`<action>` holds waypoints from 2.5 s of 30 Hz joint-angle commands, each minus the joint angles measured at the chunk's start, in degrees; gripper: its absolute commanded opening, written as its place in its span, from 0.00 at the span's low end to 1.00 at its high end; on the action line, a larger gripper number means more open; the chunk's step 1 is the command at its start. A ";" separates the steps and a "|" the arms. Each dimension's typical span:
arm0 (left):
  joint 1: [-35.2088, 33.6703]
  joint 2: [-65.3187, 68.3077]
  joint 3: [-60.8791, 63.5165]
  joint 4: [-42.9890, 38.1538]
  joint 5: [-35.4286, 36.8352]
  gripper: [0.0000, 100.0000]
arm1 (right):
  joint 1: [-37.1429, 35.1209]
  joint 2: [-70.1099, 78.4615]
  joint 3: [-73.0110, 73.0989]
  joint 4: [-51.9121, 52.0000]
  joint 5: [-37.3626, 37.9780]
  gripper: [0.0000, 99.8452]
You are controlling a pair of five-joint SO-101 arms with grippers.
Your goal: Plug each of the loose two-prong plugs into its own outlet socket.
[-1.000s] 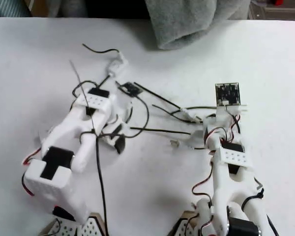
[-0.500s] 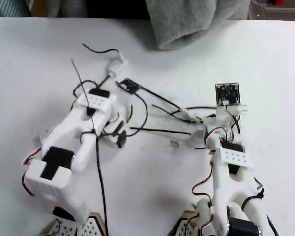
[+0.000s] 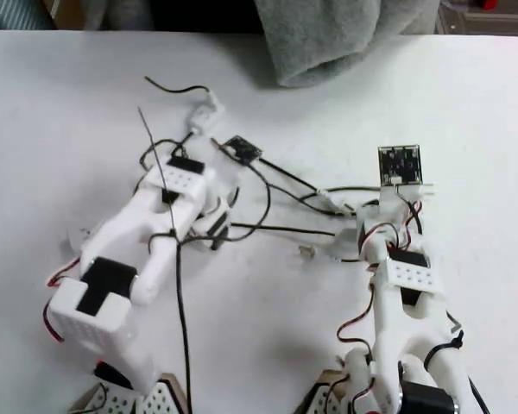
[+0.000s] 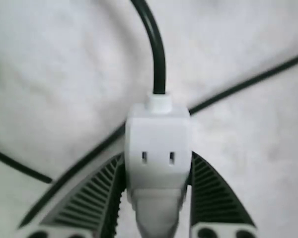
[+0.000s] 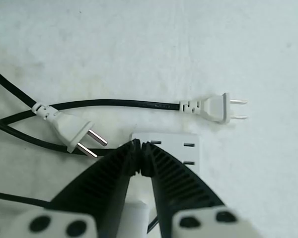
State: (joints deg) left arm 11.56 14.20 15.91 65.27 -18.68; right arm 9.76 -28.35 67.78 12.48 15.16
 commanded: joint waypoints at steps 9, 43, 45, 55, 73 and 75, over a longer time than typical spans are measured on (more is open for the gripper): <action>-14.46 5.05 -38.51 3.52 6.68 0.02 | -0.48 -1.89 -0.26 -1.19 0.70 0.02; -32.40 40.31 -111.12 37.01 -1.23 0.28 | -0.75 -1.89 -0.26 -2.33 0.62 0.02; -35.91 37.76 -111.03 37.01 -1.49 0.28 | -0.75 -1.89 -0.26 -2.33 0.62 0.02; -49.45 30.46 -96.44 37.19 -5.71 0.28 | -0.84 -1.89 -0.26 -2.33 0.62 0.02; -46.20 -2.33 -34.81 35.34 -38.77 0.28 | -1.63 2.24 -1.93 -2.42 0.70 0.02; -44.26 -4.88 -28.31 32.70 -39.03 0.28 | -1.63 2.24 -1.93 -2.33 0.79 0.02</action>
State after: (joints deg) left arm -35.56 15.69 -19.69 100.88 -56.92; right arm 8.44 -25.98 67.78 11.16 15.25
